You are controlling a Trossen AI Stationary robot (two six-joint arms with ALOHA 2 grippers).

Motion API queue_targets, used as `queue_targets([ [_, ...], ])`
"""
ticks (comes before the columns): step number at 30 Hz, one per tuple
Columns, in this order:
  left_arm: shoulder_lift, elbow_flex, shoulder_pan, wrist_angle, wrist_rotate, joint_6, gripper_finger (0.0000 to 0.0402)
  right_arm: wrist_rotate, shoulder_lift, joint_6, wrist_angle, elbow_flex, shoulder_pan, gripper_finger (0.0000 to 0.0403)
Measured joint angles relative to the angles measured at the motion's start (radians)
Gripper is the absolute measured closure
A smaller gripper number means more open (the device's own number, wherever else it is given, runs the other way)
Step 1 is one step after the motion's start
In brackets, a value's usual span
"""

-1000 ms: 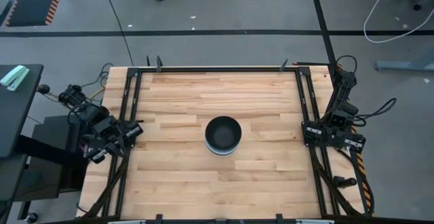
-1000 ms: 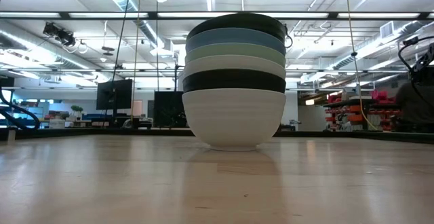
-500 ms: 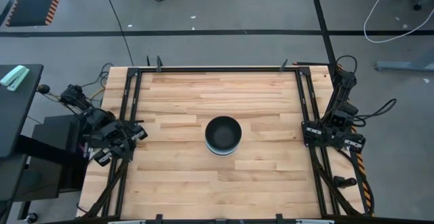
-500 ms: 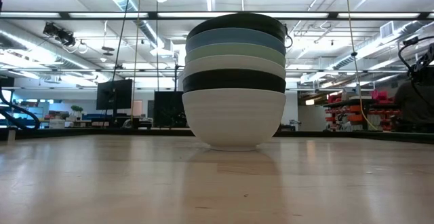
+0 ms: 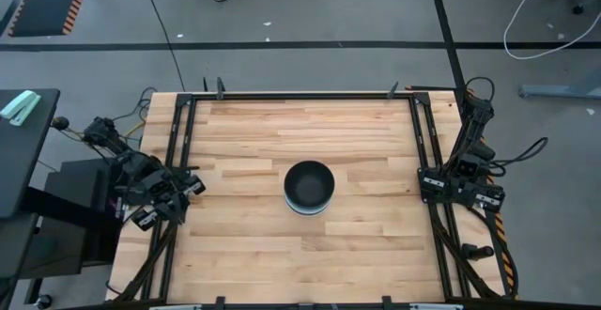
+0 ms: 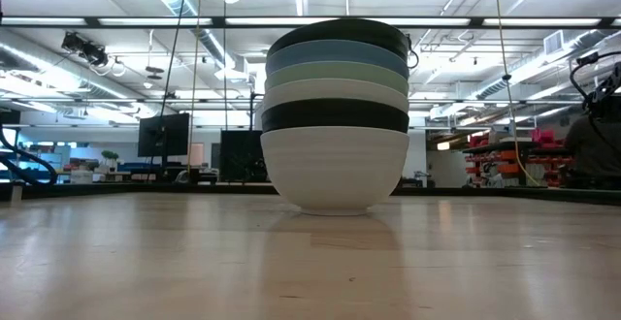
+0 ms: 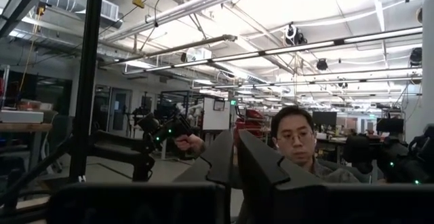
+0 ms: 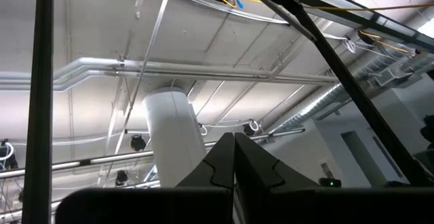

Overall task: Nest bowls inside each other
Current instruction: Return to Home Position

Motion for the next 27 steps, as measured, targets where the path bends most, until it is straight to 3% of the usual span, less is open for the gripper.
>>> queue_targets([
  [20,0.002,0.0,0.0,-0.045,0.0,0.023,0.0376,0.0,0.0,-0.007,-0.01,0.0,0.0,0.0385],
  [27,0.003,-0.047,0.0,0.036,-0.002,0.021,0.0366,0.0,0.0,-0.019,-0.01,0.001,0.0,0.0385],
])
